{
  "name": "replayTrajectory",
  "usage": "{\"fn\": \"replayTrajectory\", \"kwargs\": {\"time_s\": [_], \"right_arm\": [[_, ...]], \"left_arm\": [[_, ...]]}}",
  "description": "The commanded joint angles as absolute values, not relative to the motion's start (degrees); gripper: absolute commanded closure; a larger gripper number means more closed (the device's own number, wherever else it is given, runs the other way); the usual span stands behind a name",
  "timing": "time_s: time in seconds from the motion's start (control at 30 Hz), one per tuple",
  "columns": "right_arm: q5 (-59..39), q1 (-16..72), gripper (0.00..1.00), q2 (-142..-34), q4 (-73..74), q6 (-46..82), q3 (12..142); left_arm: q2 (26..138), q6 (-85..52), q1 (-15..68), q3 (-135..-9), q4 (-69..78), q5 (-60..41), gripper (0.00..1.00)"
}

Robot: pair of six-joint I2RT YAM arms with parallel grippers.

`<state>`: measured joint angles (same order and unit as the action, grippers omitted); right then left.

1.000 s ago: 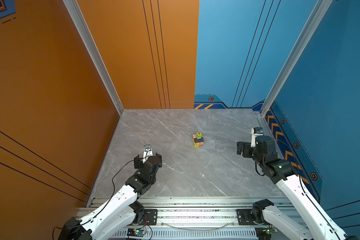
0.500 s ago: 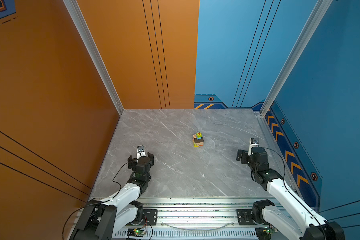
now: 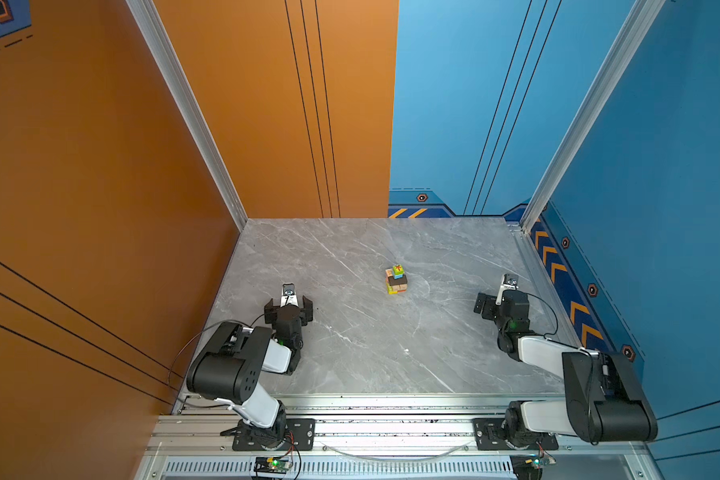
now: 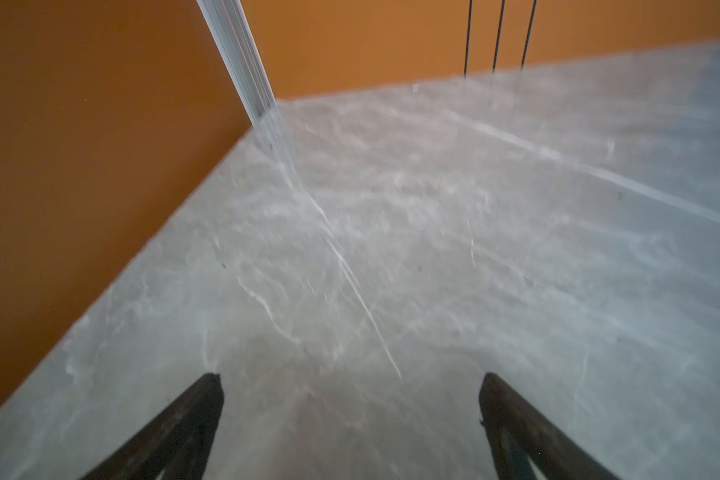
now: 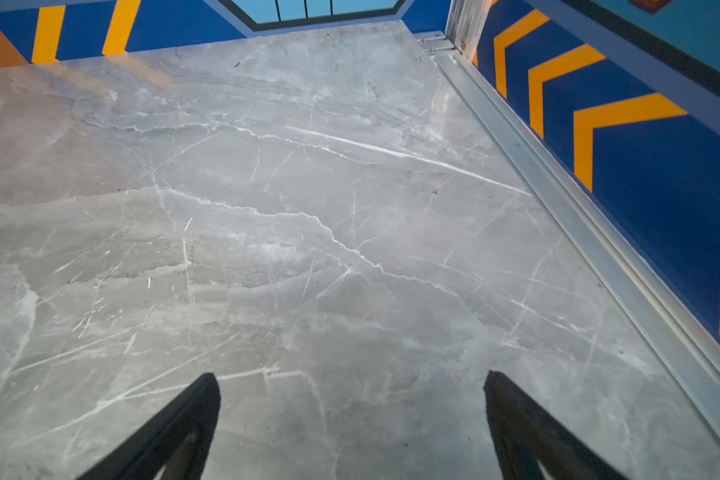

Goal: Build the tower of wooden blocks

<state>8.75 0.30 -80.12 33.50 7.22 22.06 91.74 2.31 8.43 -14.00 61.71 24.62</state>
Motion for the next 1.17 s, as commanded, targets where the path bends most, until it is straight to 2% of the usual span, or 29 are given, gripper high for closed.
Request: {"fn": "replayTrajectory", "kwargs": {"time_s": [0.0, 0.03, 0.1, 0.13, 0.2, 0.5, 1.13], "right_arm": [[5.82, -0.51, 0.0, -87.28, 50.23, 5.76, 21.06], [5.82, 1.12, 0.0, -89.38, 55.4, 3.56, 20.46], [6.8, 2.05, 0.0, -87.34, 46.72, 2.27, 22.39], [5.62, 1.28, 0.0, -88.88, 51.96, 3.08, 21.53], [4.93, 0.66, 0.0, -87.41, 46.99, 3.38, 22.66], [6.62, 1.59, 0.0, -87.82, 49.13, 2.89, 22.15], [5.87, 1.3, 0.0, -87.72, 48.66, 2.97, 22.32]], "left_arm": [[89.01, 0.96, 5.33, -19.75, 55.87, 18.42, 0.02], [90.12, -0.2, 3.47, -21.48, 54.59, 16.57, 0.02], [88.86, -1.75, 1.33, -21.11, 52.55, 12.15, 0.02], [89.13, -1.69, 1.4, -21.15, 52.86, 12.43, 0.02], [89.31, -1.54, 1.49, -21.1, 53.7, 12.63, 0.02], [89.43, -0.37, 3.5, -21.2, 53.73, 16.42, 0.02], [89.43, -0.4, 3.45, -21.09, 53.88, 16.44, 0.02]]}}
